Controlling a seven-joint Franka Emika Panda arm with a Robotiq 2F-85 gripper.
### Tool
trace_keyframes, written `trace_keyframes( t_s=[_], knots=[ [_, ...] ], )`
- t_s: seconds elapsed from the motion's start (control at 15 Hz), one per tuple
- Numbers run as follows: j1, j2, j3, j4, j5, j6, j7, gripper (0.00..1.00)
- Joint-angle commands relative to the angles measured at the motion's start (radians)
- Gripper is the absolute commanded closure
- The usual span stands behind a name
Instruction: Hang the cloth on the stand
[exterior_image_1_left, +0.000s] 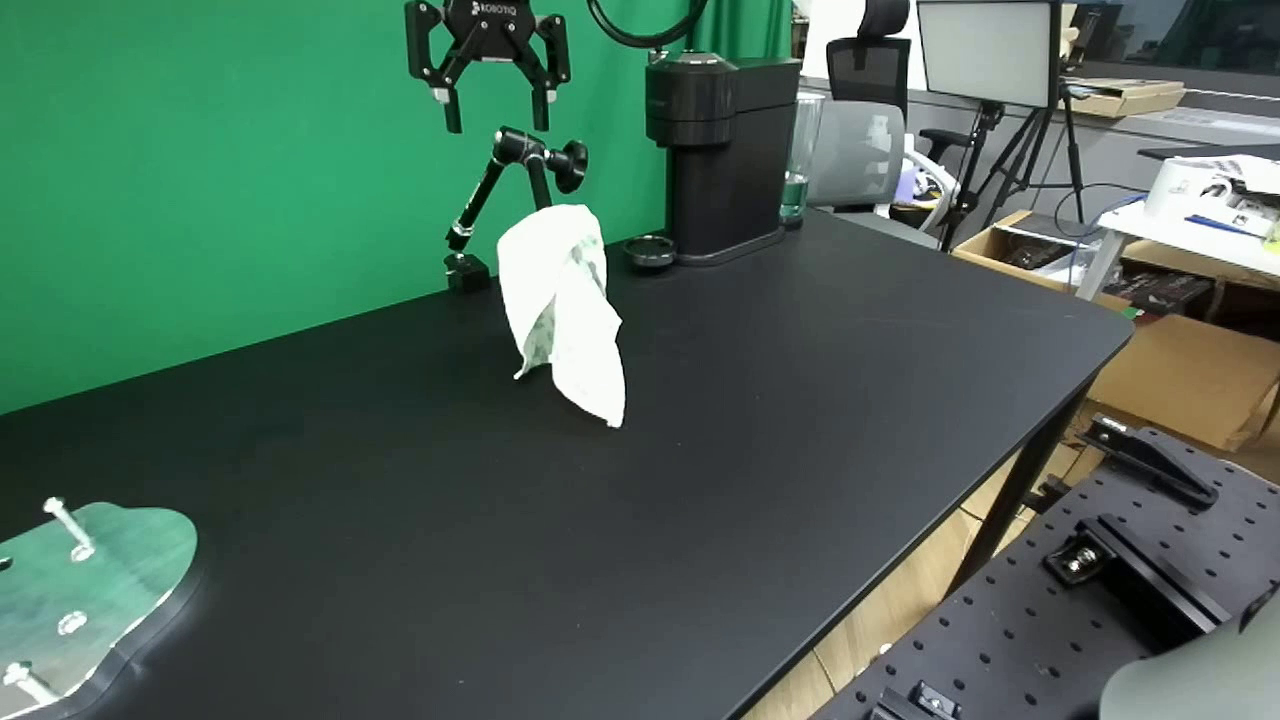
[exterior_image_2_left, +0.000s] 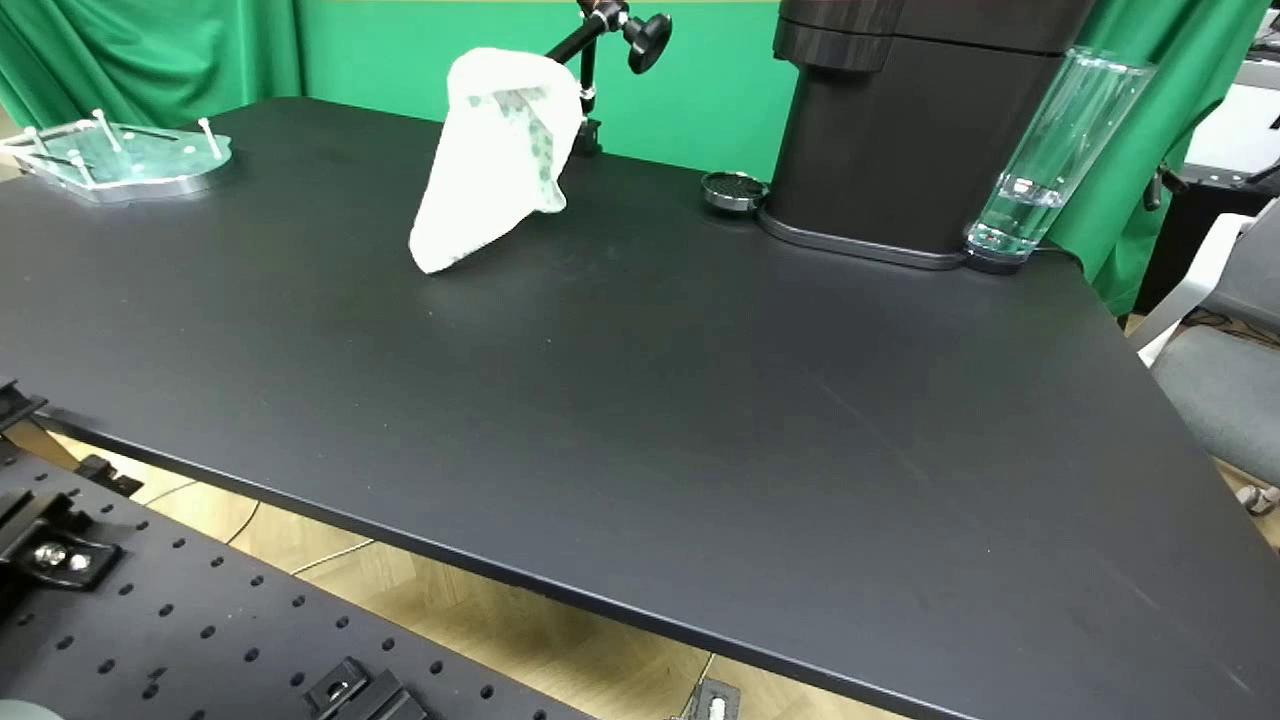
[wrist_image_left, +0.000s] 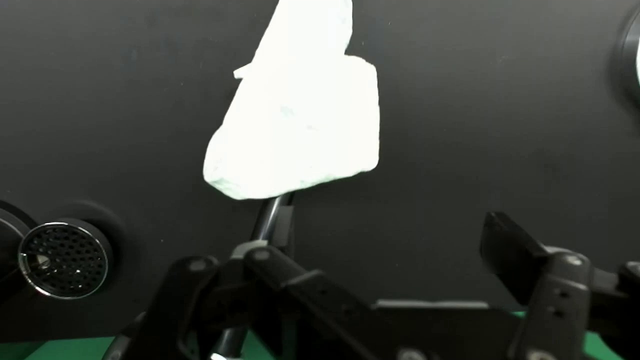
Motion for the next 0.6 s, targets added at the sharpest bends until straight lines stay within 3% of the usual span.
trace_keyframes(
  t_s=[0.0,0.53],
  knots=[
    [-0.025,-0.056,0.021,0.01,0.051,-0.114,-0.036,0.0],
    [-0.056,-0.178,0.017,-0.031,0.091,-0.39,-0.185,0.0]
  ],
)
